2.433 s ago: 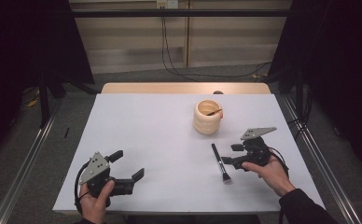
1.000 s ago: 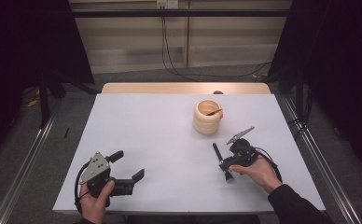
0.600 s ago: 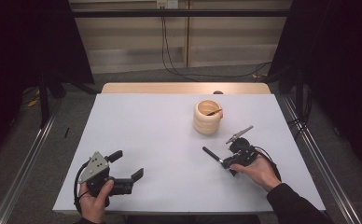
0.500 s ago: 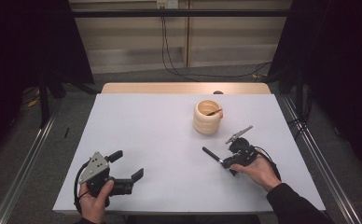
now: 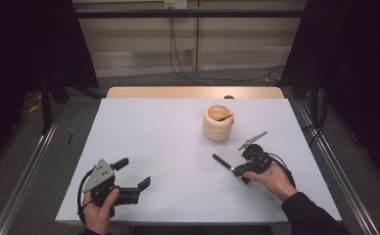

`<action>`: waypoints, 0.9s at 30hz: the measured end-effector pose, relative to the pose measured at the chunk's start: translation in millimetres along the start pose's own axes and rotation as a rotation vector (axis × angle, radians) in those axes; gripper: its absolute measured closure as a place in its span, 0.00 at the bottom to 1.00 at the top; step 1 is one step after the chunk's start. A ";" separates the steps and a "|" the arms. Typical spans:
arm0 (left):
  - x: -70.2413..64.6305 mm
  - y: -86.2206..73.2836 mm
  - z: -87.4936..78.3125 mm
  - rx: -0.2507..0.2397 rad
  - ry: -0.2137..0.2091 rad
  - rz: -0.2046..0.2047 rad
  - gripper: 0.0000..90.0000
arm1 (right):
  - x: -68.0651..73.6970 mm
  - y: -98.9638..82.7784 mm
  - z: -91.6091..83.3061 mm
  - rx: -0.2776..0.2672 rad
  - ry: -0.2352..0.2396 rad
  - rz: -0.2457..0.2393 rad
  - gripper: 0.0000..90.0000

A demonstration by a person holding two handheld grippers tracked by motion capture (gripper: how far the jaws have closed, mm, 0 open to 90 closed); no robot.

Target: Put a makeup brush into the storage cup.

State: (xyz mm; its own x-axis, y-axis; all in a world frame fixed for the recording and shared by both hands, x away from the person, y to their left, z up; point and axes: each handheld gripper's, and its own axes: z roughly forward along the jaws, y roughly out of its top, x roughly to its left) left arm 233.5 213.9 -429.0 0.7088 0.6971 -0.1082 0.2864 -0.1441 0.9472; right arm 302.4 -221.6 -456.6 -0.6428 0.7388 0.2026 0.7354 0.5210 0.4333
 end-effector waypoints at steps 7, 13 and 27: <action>0.0 0.0 -0.3 -0.002 -0.002 -0.006 0.02 | -1.0 -1.5 -4.1 -0.026 0.008 0.013 0.87; -0.6 0.1 -0.6 -0.002 -0.001 -0.003 0.02 | 0.3 -2.9 -10.0 -0.047 0.022 0.015 0.87; -1.3 0.1 -0.7 -0.003 -0.006 0.001 0.02 | 1.4 -8.9 -22.3 -0.163 0.058 0.002 0.87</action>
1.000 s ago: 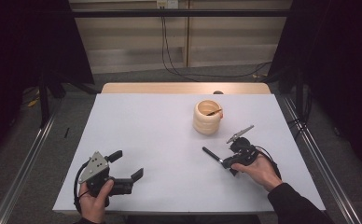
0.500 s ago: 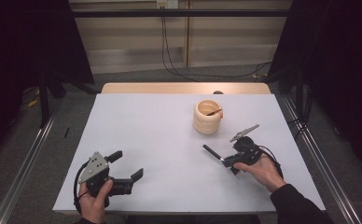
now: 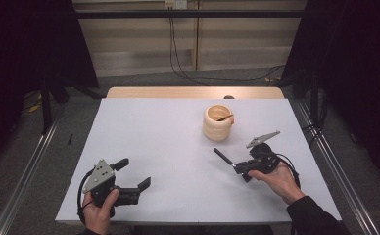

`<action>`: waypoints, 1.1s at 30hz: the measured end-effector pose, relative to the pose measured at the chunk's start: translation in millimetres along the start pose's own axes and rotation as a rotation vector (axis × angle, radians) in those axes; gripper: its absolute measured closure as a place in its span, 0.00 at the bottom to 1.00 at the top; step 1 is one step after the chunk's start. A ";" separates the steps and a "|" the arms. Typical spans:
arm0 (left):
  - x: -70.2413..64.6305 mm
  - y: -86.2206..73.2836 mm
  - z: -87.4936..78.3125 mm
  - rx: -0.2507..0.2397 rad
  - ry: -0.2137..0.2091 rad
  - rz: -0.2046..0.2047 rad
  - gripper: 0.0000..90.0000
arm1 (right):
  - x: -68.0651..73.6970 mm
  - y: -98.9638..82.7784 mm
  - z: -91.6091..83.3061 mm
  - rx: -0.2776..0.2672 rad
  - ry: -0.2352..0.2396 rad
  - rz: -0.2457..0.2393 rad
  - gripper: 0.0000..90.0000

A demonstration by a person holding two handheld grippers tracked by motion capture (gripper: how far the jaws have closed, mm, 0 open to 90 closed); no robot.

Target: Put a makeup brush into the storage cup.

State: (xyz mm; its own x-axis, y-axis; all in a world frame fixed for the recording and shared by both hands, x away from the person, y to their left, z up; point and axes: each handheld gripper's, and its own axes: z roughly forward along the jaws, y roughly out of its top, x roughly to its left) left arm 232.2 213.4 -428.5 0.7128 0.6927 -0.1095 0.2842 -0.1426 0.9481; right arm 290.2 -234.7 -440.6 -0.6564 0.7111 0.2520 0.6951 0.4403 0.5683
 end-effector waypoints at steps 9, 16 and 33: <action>0.0 0.1 -0.7 -0.001 0.002 0.004 0.02 | 1.0 -5.5 -7.1 -0.062 0.008 -0.011 0.87; -2.0 0.7 -0.6 -0.004 0.007 0.002 0.02 | 1.5 -8.3 -15.1 -0.117 0.021 -0.017 0.87; -2.8 1.5 -1.6 -0.015 0.002 -0.002 0.02 | 2.6 -14.7 -27.9 -0.222 0.032 -0.024 0.87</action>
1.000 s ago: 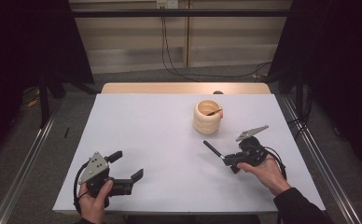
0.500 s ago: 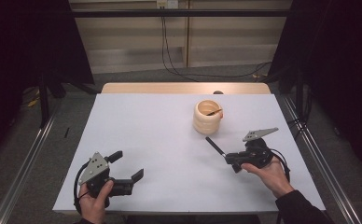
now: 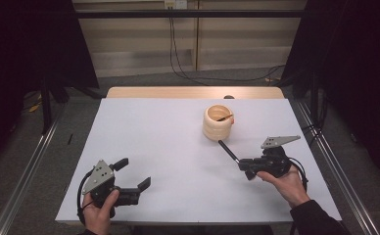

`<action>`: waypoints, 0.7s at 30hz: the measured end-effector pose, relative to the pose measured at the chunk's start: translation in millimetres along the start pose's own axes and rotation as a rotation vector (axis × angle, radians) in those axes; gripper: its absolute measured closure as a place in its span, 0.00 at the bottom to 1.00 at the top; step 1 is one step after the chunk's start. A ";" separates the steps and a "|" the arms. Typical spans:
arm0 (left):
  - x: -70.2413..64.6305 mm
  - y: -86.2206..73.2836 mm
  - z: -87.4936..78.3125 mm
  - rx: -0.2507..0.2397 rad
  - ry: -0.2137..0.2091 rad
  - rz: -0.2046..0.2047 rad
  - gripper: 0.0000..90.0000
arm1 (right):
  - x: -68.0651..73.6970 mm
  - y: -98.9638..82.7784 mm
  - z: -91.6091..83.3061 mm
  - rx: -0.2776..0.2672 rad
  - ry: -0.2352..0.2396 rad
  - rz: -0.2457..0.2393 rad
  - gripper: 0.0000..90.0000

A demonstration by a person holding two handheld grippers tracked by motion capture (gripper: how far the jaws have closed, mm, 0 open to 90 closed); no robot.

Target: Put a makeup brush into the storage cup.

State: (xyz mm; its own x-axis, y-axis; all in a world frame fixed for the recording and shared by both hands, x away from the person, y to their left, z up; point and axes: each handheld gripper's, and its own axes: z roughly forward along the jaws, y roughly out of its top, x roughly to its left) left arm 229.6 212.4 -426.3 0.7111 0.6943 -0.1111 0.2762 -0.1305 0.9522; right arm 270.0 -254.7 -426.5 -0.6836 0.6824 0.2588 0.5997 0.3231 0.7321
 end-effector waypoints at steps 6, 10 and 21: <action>0.9 0.4 -0.2 0.002 0.004 0.006 0.02 | 0.8 0.6 -4.3 -0.054 0.001 -0.016 0.87; 0.2 1.0 -1.2 -0.005 0.010 0.004 0.02 | 2.8 1.2 -9.6 -0.118 0.023 -0.031 0.87; 1.2 1.8 -2.3 -0.014 0.016 -0.002 0.02 | 7.6 7.6 -23.6 -0.274 0.071 -0.061 0.87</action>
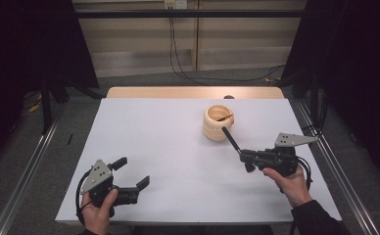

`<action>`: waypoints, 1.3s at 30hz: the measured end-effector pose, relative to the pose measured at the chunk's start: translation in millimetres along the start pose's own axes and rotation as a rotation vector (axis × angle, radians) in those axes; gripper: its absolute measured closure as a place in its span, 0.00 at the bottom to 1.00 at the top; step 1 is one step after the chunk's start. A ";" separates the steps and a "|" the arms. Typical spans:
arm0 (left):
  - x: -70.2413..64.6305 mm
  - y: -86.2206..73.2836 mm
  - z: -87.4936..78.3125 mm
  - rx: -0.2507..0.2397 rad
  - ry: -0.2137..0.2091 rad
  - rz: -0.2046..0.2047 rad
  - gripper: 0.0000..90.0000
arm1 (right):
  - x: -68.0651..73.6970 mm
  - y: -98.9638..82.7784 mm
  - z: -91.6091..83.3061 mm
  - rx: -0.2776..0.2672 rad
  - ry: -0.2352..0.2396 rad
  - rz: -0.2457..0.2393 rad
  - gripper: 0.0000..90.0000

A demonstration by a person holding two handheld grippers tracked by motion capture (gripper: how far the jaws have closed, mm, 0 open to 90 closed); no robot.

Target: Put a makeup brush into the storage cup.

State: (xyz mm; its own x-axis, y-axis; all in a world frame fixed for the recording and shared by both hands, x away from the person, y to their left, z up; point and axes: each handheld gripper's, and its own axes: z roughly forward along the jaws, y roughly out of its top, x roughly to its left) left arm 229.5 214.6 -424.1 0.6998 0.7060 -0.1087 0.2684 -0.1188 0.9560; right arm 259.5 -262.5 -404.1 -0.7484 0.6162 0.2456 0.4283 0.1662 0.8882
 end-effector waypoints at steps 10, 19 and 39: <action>0.7 1.3 -0.3 0.006 -0.009 0.004 0.02 | 1.9 14.5 1.4 -0.041 0.026 -0.039 0.87; -0.2 4.1 -1.0 -0.003 -0.020 0.008 0.02 | 8.7 25.2 7.7 -0.022 0.067 -0.083 0.87; -3.8 9.6 2.8 0.003 -0.032 0.016 0.02 | 14.5 33.4 21.6 0.035 0.122 -0.125 0.87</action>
State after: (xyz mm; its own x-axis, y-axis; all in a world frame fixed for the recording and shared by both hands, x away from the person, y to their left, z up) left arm 231.2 208.8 -415.3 0.7245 0.6816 -0.1023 0.2591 -0.1318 0.9568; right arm 273.9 -231.3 -379.2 -0.8518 0.4915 0.1813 0.3441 0.2640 0.9011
